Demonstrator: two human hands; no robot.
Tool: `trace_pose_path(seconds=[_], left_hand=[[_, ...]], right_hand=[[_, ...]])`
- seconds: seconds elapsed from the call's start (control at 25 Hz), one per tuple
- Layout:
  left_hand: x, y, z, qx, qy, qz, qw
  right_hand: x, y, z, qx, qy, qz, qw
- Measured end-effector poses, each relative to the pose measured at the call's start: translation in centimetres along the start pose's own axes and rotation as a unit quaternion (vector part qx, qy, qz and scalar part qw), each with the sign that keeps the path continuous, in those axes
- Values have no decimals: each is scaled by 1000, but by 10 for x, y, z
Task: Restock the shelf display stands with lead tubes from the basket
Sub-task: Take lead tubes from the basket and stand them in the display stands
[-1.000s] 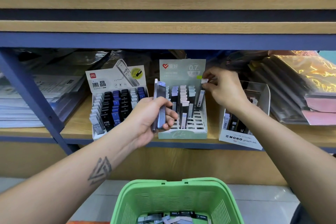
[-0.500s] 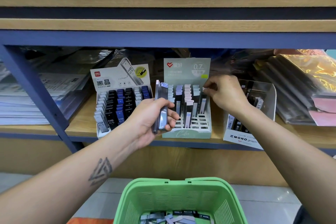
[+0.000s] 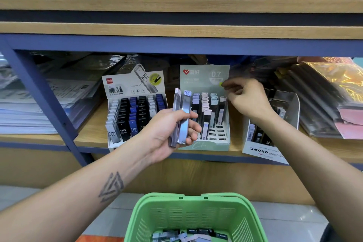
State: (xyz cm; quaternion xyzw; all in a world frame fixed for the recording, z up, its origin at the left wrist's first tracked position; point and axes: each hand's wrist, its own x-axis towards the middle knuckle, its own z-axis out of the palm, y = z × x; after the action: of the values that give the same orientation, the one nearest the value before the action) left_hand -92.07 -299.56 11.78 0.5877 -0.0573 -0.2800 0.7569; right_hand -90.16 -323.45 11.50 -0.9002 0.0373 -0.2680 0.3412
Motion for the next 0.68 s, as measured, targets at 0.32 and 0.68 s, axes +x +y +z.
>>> trace_pose_path(seconds=[0.32, 0.68], left_hand=[[-9, -2, 7, 1, -99, -41, 994], [-10, -10, 3, 74, -31, -21, 997]], right_hand=[[-21, -40, 0, 369, -230, 50, 899], [-26, -40, -12, 348, -163, 73, 920]])
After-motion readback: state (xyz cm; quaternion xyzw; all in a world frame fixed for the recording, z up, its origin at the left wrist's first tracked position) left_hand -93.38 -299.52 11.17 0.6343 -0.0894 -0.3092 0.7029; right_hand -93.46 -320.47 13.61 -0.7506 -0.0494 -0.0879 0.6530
